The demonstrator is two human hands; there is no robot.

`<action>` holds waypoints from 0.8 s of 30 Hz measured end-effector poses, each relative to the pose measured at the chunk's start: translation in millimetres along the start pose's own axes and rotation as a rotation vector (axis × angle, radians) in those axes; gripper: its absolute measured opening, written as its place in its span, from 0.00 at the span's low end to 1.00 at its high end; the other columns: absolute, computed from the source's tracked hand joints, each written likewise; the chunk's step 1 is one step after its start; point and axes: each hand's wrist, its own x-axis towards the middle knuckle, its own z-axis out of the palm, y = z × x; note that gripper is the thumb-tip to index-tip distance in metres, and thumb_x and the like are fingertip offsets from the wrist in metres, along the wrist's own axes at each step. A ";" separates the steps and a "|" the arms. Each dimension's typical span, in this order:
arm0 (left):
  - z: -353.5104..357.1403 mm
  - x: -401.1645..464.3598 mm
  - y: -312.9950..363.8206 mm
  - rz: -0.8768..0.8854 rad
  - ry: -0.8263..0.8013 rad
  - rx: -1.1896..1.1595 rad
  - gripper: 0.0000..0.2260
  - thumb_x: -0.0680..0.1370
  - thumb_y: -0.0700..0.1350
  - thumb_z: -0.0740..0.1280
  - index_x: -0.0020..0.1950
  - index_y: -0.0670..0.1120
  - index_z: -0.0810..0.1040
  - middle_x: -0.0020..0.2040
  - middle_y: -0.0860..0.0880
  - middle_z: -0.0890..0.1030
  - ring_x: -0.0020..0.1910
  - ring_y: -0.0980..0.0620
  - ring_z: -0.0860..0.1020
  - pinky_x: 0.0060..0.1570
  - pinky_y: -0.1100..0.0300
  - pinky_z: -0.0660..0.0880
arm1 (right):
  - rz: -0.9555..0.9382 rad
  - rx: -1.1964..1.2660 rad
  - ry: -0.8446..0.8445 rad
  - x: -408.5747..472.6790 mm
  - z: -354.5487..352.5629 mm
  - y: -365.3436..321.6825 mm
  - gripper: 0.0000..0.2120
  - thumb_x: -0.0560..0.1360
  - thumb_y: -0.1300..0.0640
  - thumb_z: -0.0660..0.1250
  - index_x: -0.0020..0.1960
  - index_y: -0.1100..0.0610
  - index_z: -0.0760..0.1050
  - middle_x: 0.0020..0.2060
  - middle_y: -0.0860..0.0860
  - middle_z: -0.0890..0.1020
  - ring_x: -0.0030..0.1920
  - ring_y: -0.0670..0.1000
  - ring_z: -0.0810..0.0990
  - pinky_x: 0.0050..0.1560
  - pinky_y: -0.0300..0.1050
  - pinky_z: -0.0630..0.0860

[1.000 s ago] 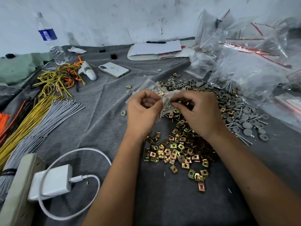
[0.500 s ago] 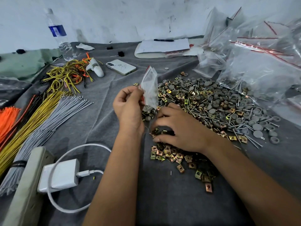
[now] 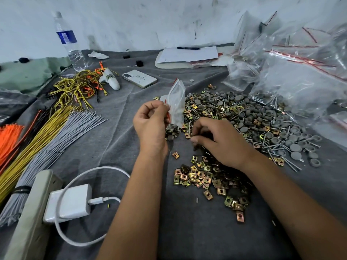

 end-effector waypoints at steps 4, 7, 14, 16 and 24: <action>-0.2 -1.3 1.0 0.004 -0.005 0.017 0.10 0.76 0.28 0.68 0.41 0.42 0.77 0.33 0.46 0.75 0.29 0.53 0.71 0.31 0.62 0.70 | -0.002 0.020 0.056 0.2 -1.5 -0.9 0.03 0.80 0.61 0.70 0.51 0.55 0.82 0.43 0.45 0.86 0.42 0.39 0.84 0.46 0.31 0.76; -0.4 -1.2 1.1 0.000 -0.001 0.013 0.10 0.76 0.28 0.68 0.41 0.42 0.77 0.33 0.46 0.75 0.29 0.53 0.71 0.31 0.61 0.70 | -0.006 0.046 0.032 -1.6 0.6 -3.3 0.02 0.81 0.61 0.69 0.50 0.56 0.81 0.41 0.46 0.85 0.40 0.41 0.84 0.42 0.31 0.76; -0.3 -1.0 0.9 -0.003 0.007 0.015 0.10 0.77 0.28 0.68 0.40 0.42 0.77 0.33 0.46 0.75 0.29 0.53 0.71 0.31 0.62 0.70 | -0.057 -0.136 -0.008 1.7 10.5 -4.4 0.04 0.81 0.55 0.69 0.49 0.53 0.75 0.41 0.46 0.80 0.42 0.45 0.79 0.46 0.47 0.76; -0.1 -0.8 1.3 -0.001 0.008 0.020 0.11 0.77 0.28 0.68 0.41 0.42 0.77 0.32 0.46 0.75 0.28 0.54 0.71 0.31 0.62 0.70 | -0.115 -0.197 -0.027 2.3 12.9 -4.8 0.03 0.80 0.54 0.70 0.52 0.52 0.78 0.45 0.45 0.80 0.48 0.46 0.77 0.51 0.47 0.76; -1.2 -0.2 -0.2 -0.003 -0.004 0.026 0.10 0.77 0.29 0.68 0.41 0.42 0.77 0.32 0.48 0.76 0.28 0.54 0.72 0.31 0.61 0.71 | -0.219 -0.319 -0.149 4.4 24.4 -14.0 0.08 0.76 0.48 0.74 0.51 0.50 0.79 0.50 0.45 0.75 0.57 0.46 0.69 0.60 0.46 0.72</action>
